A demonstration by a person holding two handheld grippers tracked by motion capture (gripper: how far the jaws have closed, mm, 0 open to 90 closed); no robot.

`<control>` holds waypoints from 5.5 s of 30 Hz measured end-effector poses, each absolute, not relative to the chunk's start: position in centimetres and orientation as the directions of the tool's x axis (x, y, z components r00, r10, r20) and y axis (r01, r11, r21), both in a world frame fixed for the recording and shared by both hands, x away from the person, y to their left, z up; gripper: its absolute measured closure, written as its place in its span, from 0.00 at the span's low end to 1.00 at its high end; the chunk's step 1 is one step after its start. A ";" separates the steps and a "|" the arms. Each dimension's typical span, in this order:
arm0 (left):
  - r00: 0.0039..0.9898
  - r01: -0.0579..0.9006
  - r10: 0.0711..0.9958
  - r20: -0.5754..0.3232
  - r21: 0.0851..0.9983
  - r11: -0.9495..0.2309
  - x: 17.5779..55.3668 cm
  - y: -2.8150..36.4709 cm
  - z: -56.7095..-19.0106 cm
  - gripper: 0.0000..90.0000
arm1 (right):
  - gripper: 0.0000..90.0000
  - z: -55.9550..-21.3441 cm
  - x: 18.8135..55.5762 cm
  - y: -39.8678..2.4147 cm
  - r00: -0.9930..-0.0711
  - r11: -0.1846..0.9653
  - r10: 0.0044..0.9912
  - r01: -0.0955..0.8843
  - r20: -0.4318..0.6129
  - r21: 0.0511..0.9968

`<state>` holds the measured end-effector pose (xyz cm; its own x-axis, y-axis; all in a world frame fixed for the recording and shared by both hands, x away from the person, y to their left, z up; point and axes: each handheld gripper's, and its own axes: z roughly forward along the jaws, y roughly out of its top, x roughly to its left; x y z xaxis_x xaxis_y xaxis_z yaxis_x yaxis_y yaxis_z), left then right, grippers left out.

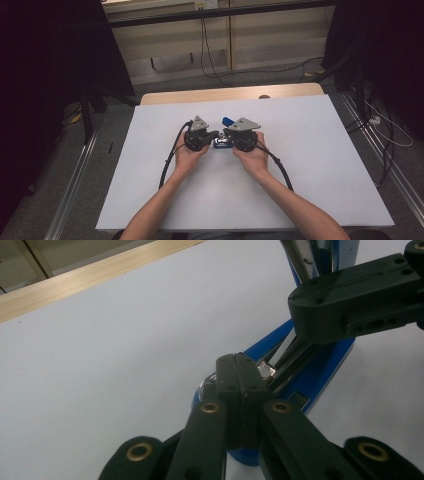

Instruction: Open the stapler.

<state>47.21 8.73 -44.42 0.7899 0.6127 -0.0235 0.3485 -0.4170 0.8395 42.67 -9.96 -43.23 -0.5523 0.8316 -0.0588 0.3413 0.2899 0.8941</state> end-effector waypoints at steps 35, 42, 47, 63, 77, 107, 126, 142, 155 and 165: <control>0.793 0.344 0.609 -0.023 0.842 -0.416 47.2 8.8 -44.5 1.00 | 1.00 -42.8 42.3 -11.1 -0.499 0.220 0.866 0.332 -0.027 0.917; 0.793 0.344 0.608 -0.027 0.844 -0.412 47.3 8.9 -44.5 1.00 | 1.00 -42.6 42.3 -11.5 -0.488 0.207 0.873 0.332 -0.020 0.920; 0.792 0.346 0.609 -0.030 0.844 -0.409 47.3 8.8 -44.5 1.00 | 1.00 -42.5 42.2 -11.9 -0.476 0.208 0.879 0.329 -0.028 0.921; 0.795 0.336 0.606 -0.019 0.846 -0.414 47.2 8.9 -44.5 1.00 | 1.00 -42.3 42.1 -12.7 -0.468 0.191 0.884 0.339 -0.011 0.921; 0.797 0.334 0.604 -0.018 0.846 -0.415 47.2 8.9 -44.5 1.00 | 1.00 -42.2 42.0 -13.1 -0.450 0.178 0.893 0.330 -0.011 0.927; 0.794 0.335 0.608 -0.018 0.847 -0.412 47.2 8.9 -44.6 1.00 | 1.00 -41.6 41.6 -15.5 -0.414 0.189 0.909 0.324 -0.041 0.927; 0.792 0.331 0.610 -0.009 0.846 -0.417 47.1 8.9 -44.6 1.00 | 1.00 -41.4 41.6 -18.0 -0.379 0.159 0.925 0.346 -0.017 0.924; 0.792 0.334 0.610 -0.013 0.846 -0.416 47.1 8.8 -44.6 1.00 | 1.00 -41.4 41.3 -19.8 -0.392 0.174 0.919 0.338 -0.029 0.925; 0.792 0.335 0.610 -0.016 0.847 -0.412 47.1 8.8 -44.6 1.00 | 1.00 -42.1 41.0 -21.0 -0.397 0.170 0.918 0.358 -0.015 0.918; 0.791 0.336 0.611 -0.018 0.847 -0.411 47.1 8.8 -44.6 1.00 | 1.00 -42.5 40.9 -21.5 -0.398 0.171 0.918 0.374 -0.009 0.912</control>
<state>47.05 8.80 -44.60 0.7915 0.6110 -0.0176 0.3361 -0.4110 0.8474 40.86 -21.46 -42.48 -0.3976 0.9175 -0.0087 0.3739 0.1706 0.9117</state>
